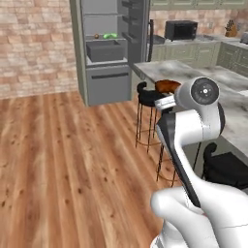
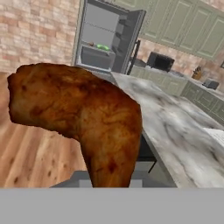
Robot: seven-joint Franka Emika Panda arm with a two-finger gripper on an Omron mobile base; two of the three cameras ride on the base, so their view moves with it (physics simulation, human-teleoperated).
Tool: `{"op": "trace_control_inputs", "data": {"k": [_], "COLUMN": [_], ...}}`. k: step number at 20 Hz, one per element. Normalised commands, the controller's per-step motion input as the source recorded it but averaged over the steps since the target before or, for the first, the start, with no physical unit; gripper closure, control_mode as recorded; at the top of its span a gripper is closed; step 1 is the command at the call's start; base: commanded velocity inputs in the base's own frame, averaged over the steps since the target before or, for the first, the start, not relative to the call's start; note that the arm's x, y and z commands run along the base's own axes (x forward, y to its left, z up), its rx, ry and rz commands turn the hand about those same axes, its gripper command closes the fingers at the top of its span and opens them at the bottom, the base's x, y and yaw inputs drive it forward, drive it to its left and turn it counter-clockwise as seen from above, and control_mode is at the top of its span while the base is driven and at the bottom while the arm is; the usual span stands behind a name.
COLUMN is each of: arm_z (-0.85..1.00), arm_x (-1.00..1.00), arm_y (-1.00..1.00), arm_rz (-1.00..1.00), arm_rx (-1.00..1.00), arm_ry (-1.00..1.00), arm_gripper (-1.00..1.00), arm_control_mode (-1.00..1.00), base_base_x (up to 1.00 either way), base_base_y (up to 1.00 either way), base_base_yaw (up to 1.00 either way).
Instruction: Place one corn and one chicken drumstick in each tupperware on the nearby counter, to pack two identical lunches.
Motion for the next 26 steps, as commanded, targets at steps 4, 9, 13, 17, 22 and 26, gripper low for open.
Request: {"op": "trace_control_inputs", "data": {"k": [4,9,13,17,22,26], "arm_z": [0.00,0.00,0.00,0.00,0.00,0.00], "arm_x": [0.00,0.00,0.00,0.00,0.00,0.00], "arm_y": [0.00,0.00,0.00,0.00,0.00,0.00], "arm_rz": [0.00,0.00,0.00,0.00,0.00,0.00], "arm_rx": [0.00,0.00,0.00,0.00,0.00,0.00], "arm_ry": [0.00,0.00,0.00,0.00,0.00,0.00], "arm_gripper": [1.00,1.00,1.00,1.00,1.00,1.00], "arm_control_mode": [1.00,1.00,1.00,1.00,1.00,1.00], "base_base_x": [-0.12,0.00,-0.12,-0.19,-0.24,-0.04], "base_base_y": [-0.60,-0.99,-1.00,-0.93,-0.88,-1.00], "base_base_yaw": [0.03,0.00,0.00,0.00,0.00,0.00]}}
